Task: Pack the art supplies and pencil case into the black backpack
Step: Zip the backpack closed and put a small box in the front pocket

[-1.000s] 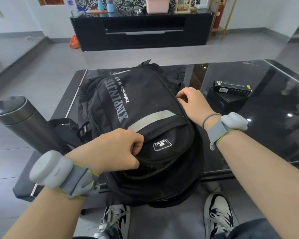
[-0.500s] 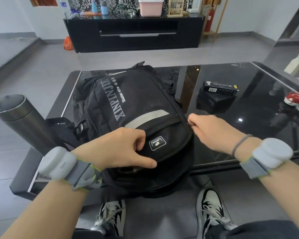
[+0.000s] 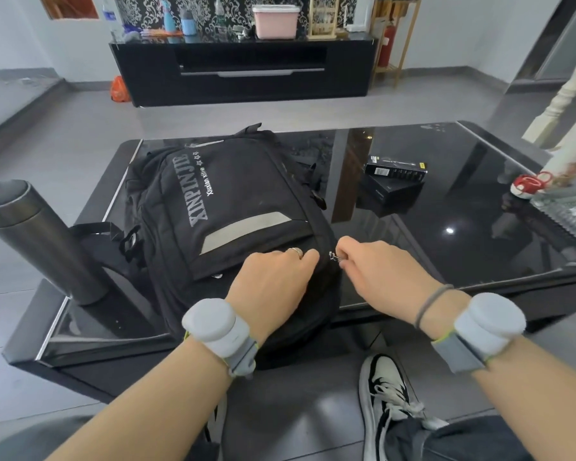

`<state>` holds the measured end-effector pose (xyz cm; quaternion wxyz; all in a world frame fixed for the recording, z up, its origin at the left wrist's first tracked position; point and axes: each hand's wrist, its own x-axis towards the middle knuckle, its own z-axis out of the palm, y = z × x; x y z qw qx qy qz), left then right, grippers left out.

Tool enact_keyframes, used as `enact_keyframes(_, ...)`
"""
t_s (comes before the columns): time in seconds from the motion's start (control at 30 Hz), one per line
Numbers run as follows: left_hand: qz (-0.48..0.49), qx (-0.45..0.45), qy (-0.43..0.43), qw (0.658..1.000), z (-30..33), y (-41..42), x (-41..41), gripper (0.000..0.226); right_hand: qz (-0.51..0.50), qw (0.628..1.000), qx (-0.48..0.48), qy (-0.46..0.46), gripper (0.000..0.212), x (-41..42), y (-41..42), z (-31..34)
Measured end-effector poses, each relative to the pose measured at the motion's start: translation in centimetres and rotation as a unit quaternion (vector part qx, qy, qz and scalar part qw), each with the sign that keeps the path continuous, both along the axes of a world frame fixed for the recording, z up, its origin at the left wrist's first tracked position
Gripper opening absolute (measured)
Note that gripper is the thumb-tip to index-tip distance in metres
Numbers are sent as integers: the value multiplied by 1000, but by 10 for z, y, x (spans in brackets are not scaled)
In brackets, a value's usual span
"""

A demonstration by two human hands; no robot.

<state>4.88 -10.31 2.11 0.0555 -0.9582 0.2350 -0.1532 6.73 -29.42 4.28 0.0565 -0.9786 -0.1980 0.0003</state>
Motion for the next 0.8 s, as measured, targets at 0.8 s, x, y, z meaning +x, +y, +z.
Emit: enact_keyframes(0.8,106,-77,48,990,7,-42,3,22,-119,880,415,195,31,8,-1,-11)
